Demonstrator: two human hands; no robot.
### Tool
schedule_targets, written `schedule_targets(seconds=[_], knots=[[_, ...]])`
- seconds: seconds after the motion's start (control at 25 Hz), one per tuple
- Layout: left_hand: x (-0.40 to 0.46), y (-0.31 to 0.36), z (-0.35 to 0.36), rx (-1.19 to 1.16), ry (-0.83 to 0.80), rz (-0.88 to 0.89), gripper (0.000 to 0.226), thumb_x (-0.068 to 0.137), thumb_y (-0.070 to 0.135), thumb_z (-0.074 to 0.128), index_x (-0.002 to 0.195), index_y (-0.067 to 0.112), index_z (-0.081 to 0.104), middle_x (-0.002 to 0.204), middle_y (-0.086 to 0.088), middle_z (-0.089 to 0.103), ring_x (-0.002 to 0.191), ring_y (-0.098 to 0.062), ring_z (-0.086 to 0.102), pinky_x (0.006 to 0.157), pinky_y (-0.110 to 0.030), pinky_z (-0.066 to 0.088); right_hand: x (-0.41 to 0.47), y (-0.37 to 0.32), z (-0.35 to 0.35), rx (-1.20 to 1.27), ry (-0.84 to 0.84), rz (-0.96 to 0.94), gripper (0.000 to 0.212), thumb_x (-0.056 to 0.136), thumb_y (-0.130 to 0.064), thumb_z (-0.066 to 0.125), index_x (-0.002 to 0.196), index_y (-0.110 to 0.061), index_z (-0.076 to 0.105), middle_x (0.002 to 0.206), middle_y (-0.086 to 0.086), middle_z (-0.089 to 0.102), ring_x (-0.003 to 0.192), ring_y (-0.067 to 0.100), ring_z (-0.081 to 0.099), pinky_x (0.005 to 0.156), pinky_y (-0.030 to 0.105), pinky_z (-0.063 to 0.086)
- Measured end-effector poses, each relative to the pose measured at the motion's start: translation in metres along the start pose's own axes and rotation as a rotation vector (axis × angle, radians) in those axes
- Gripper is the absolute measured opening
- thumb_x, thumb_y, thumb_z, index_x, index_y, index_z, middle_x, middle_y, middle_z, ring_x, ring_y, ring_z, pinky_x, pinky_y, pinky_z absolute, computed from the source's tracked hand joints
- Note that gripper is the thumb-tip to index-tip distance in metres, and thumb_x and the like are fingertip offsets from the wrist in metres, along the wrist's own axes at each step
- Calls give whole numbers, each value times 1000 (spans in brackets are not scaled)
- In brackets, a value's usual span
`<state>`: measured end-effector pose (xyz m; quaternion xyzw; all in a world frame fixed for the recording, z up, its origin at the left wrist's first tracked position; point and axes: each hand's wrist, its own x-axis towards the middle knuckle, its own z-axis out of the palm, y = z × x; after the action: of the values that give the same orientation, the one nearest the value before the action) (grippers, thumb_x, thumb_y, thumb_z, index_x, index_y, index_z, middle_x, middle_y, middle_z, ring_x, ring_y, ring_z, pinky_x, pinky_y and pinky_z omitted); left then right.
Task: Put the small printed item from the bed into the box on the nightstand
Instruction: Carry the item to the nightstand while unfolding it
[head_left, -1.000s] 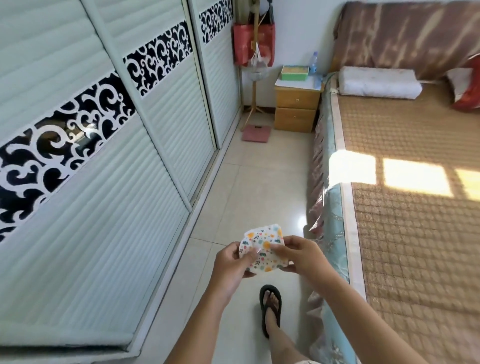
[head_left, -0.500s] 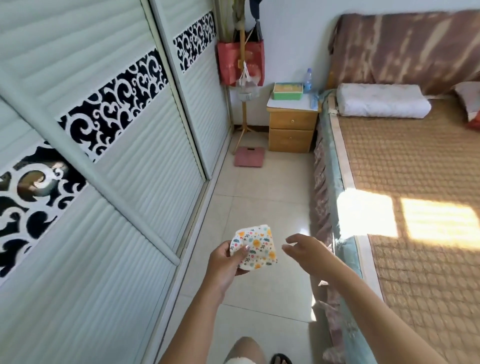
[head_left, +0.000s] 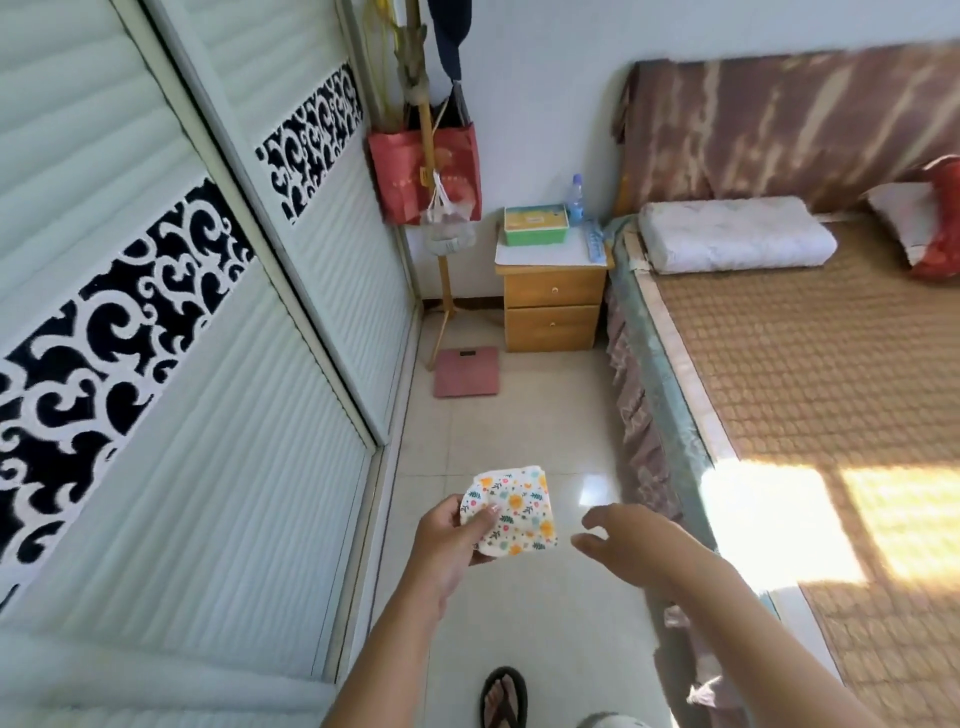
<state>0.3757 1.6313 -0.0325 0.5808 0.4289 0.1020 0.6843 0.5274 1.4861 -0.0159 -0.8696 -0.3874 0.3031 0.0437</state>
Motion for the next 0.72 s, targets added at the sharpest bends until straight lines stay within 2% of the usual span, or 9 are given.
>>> schedule_targets(seconds=[0.12,0.28,0.56,0.72], knots=[[64,38,-7,11,-33,-9,4,84,22,66,88,22,66,92,1,74,82,-11,71,58,-19,57,52,-6,-33,-8,50,51,45,93,-47,40,129,-21,52,135,0,56,122,21,52,97,35,44],[147,75,0,22,-65,-34,3,84,22,67,86,24,67,86,5,75,71,-4,72,54,-16,55,127,-1,-75,32,29,92,46,93,-46,41,131,-22,49,136,0,55,122,21,52,97,36,45],[317,153,50,39,-36,-69,2,85,21,66,86,20,66,88,3,74,79,-10,71,53,-16,54,287,43,-173,40,-7,84,49,94,-46,40,135,-20,46,139,1,52,125,20,50,98,36,44],[408,206,82,49,-22,-65,3,85,21,66,85,24,66,80,10,75,72,-4,72,51,-15,53,375,67,-241,29,-19,79,49,94,-46,40,136,-21,44,139,3,52,125,22,50,97,37,44]])
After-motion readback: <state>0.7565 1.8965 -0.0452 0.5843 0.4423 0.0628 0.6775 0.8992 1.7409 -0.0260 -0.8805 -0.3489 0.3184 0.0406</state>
